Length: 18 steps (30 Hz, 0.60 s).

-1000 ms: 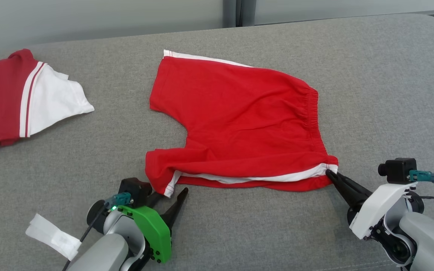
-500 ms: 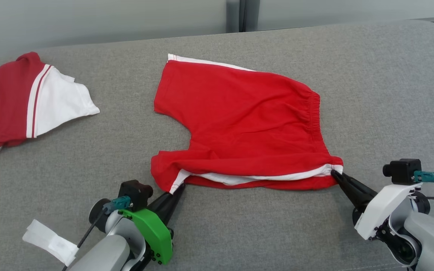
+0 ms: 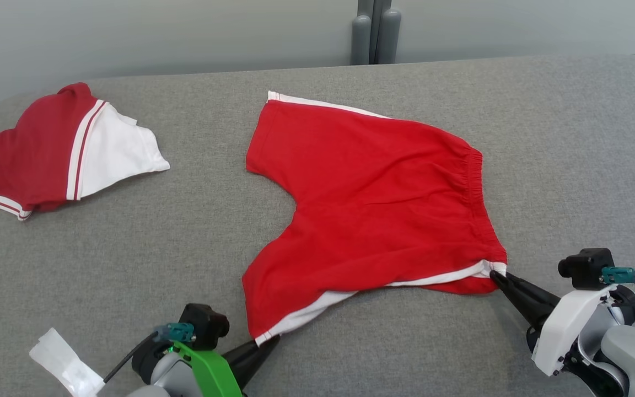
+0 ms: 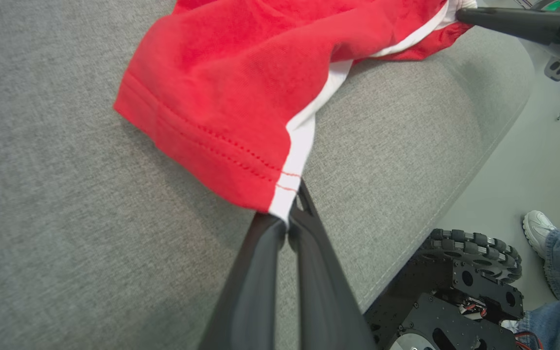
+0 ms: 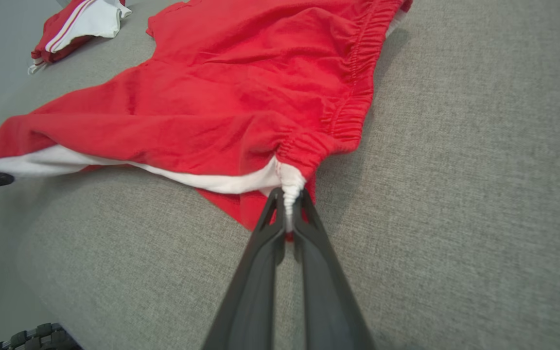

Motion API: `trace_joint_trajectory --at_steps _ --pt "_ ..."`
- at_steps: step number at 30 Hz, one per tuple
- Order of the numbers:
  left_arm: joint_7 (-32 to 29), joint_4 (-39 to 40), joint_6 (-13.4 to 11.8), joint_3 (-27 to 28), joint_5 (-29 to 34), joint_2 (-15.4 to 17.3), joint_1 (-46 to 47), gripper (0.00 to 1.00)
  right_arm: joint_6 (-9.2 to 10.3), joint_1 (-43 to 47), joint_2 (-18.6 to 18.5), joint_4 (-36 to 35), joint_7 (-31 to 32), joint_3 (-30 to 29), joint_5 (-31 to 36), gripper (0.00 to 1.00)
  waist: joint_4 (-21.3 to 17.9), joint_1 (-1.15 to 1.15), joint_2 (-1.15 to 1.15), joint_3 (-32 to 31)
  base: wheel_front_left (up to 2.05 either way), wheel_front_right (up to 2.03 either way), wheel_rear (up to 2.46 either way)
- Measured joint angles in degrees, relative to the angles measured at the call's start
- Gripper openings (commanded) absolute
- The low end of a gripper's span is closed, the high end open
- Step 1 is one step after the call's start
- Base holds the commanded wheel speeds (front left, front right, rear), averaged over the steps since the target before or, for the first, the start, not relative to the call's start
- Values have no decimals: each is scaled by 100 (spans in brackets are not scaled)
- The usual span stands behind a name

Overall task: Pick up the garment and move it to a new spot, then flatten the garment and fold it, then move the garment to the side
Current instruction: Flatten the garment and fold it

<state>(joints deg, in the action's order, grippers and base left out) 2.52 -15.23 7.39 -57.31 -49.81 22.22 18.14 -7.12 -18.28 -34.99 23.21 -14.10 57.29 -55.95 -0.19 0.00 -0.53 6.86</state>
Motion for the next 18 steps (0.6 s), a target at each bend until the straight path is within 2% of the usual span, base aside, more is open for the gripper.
trace_joint_trajectory --at_steps 6,11,18 --pt "-271 426 0 -97 -441 343 -116 0 -2 71 -199 -3 -7 -25 112 0 3 0 0 -36 0 0 0" --pt "-587 559 1 -167 -598 798 -120 0 -5 144 -310 -157 -7 90 363 0 -71 0 0 -41 0 0 0" --pt "-646 689 1 -250 -591 922 -120 0 -10 488 -357 -110 -7 204 433 0 -129 0 0 -34 0 0 0"
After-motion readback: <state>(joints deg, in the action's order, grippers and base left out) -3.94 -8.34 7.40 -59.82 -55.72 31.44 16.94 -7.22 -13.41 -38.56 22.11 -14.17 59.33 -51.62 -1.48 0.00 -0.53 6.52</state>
